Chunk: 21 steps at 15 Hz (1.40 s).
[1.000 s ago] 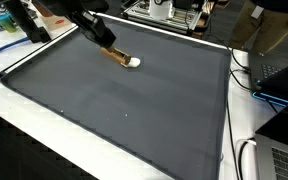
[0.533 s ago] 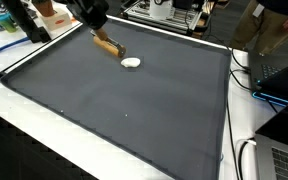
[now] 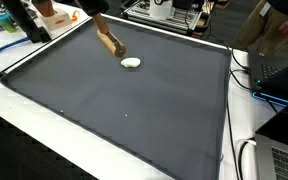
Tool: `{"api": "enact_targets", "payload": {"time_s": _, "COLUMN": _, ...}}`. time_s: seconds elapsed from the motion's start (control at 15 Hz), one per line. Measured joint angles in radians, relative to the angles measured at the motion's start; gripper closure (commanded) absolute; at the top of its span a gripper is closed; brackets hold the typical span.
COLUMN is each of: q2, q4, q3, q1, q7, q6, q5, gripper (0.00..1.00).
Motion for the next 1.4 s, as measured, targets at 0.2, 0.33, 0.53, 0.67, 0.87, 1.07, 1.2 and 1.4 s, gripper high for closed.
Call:
{"api": "enact_targets", "payload": {"time_s": 0.2, "q2": -0.088, "q4": -0.128, "q3": 0.0, "q1": 0.0, "q7": 0.126, "q6": 0.089, "q5": 0.009, "gripper": 0.77}}
{"api": "enact_targets", "payload": {"time_s": 0.33, "q2": -0.147, "q4": -0.217, "q3": 0.0, "q1": 0.001, "q7": 0.229, "q6": 0.14, "q5": 0.021, "gripper": 0.77}}
{"api": "enact_targets", "payload": {"time_s": 0.53, "q2": -0.237, "q4": -0.352, "q3": 0.0, "q1": 0.005, "q7": 0.336, "q6": 0.193, "q5": 0.033, "gripper": 0.77}}
{"api": "enact_targets", "payload": {"time_s": 0.67, "q2": -0.299, "q4": -0.443, "q3": 0.0, "q1": 0.009, "q7": 0.374, "q6": 0.215, "q5": 0.034, "gripper": 0.77}}
{"api": "enact_targets", "payload": {"time_s": 0.87, "q2": -0.397, "q4": -0.58, "q3": 0.0, "q1": 0.014, "q7": 0.407, "q6": 0.237, "q5": 0.034, "gripper": 0.77}}
{"api": "enact_targets", "payload": {"time_s": 1.07, "q2": -0.505, "q4": -0.723, "q3": 0.0, "q1": 0.013, "q7": 0.399, "q6": 0.274, "q5": 0.027, "gripper": 0.52}}
{"api": "enact_targets", "payload": {"time_s": 1.2, "q2": -0.529, "q4": -0.745, "q3": 0.001, "q1": 0.013, "q7": 0.397, "q6": 0.279, "q5": 0.026, "gripper": 0.52}}
{"api": "enact_targets", "payload": {"time_s": 1.4, "q2": -0.507, "q4": -0.732, "q3": 0.001, "q1": 0.013, "q7": 0.397, "q6": 0.279, "q5": 0.026, "gripper": 0.52}}
